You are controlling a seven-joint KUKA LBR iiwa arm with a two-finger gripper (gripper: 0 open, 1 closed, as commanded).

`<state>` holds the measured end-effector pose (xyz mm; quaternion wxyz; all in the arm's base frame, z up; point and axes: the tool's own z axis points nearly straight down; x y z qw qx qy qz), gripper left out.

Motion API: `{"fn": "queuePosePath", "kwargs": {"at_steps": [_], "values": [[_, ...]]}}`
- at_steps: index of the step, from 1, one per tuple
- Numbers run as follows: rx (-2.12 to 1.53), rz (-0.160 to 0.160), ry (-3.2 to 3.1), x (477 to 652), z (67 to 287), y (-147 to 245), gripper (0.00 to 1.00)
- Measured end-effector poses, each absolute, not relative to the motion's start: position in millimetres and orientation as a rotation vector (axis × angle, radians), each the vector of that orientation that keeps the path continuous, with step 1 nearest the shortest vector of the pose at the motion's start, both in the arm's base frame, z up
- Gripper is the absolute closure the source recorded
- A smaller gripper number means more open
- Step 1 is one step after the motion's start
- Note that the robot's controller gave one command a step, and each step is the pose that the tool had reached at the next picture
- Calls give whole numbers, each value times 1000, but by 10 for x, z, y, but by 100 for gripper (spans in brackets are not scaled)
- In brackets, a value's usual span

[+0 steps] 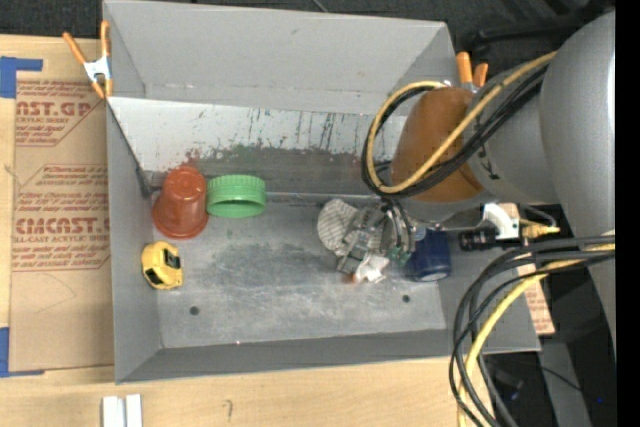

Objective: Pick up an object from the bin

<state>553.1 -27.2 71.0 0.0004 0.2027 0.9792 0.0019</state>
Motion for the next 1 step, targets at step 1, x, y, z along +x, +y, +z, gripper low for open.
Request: {"fn": "queuePosePath", "kwargs": {"at_steps": [1], "values": [[592,3,3076,5517,2574,-273,100]]}}
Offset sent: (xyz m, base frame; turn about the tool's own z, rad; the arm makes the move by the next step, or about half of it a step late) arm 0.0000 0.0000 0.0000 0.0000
